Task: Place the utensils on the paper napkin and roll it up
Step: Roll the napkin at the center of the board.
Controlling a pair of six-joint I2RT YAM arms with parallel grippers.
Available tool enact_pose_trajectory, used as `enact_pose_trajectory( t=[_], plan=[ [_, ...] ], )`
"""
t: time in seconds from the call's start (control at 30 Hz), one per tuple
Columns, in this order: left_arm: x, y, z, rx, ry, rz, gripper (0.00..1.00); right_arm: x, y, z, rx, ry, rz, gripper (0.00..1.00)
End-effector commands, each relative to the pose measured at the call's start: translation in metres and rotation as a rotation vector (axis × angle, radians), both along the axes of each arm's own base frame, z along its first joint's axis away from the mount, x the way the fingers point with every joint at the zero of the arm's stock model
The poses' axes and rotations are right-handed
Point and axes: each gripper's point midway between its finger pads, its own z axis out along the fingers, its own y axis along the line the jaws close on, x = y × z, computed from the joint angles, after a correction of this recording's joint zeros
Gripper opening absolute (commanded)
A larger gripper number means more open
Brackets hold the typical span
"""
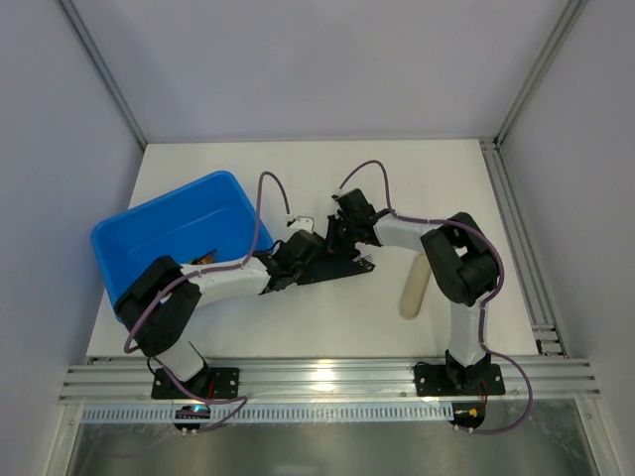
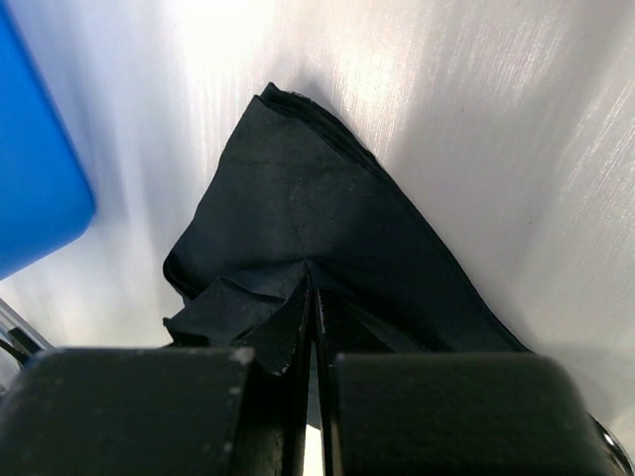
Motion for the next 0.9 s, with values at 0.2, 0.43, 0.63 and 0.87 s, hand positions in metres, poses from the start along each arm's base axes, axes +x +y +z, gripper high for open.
enact_pose_trajectory(
  t=[0.2, 0.43, 0.63, 0.87],
  plan=[
    [0.025, 0.005, 0.007, -0.012, -0.057, 0.036, 0.00, 0.007, -0.001, -0.002, -0.023, -0.015, 0.005, 0.04],
    [0.031, 0.008, 0.003, 0.002, -0.051, 0.039, 0.00, 0.008, 0.000, -0.003, -0.025, -0.011, 0.005, 0.04],
    [0.025, 0.010, -0.014, 0.003, -0.011, 0.038, 0.00, 0.009, 0.002, 0.002, -0.015, -0.012, 0.012, 0.04],
    [0.008, 0.006, -0.027, -0.060, 0.051, 0.034, 0.00, 0.016, 0.005, 0.019, -0.013, -0.055, 0.027, 0.11]
  ],
)
